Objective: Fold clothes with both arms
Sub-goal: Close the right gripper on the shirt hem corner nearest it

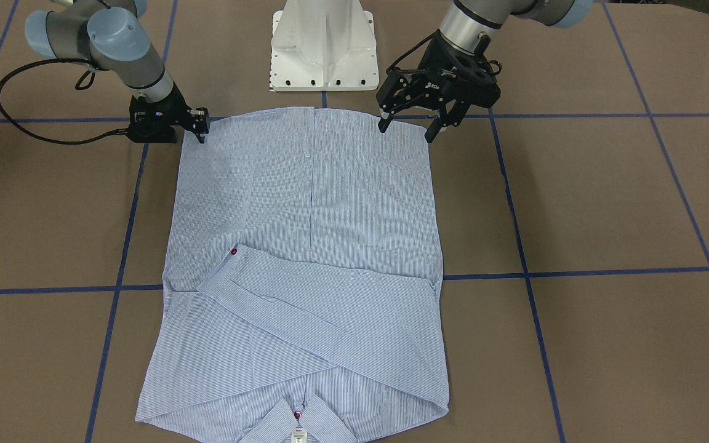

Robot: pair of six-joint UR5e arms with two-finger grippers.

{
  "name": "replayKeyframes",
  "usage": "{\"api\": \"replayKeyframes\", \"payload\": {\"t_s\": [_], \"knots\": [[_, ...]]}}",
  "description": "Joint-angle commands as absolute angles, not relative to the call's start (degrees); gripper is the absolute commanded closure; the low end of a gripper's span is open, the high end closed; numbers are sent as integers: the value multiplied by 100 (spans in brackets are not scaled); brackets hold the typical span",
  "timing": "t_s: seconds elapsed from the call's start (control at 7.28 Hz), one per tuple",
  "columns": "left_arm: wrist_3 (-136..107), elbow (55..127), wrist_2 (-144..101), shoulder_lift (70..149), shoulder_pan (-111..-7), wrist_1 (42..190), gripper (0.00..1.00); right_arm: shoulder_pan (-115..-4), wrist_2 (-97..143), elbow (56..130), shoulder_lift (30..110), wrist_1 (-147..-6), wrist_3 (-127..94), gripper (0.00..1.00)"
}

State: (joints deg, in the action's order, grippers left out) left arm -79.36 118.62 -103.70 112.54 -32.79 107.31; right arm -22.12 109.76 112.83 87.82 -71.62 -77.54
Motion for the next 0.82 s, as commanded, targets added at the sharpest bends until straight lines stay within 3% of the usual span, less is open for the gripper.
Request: {"api": "replayKeyframes", "payload": {"t_s": [0.0, 0.14, 0.69], "knots": [[-7937, 11865, -10371, 11250, -3278, 10731, 0, -2215, 10978, 11303, 8789, -7163, -7769, 72], [-7937, 11865, -10362, 11250, -3278, 10731, 0, -2215, 10978, 11285, 8789, -7154, -7787, 80], [-7937, 11865, -10354, 11250, -3270, 10731, 0, -2224, 10978, 11294, 8824, -7154, -7787, 79]]}}
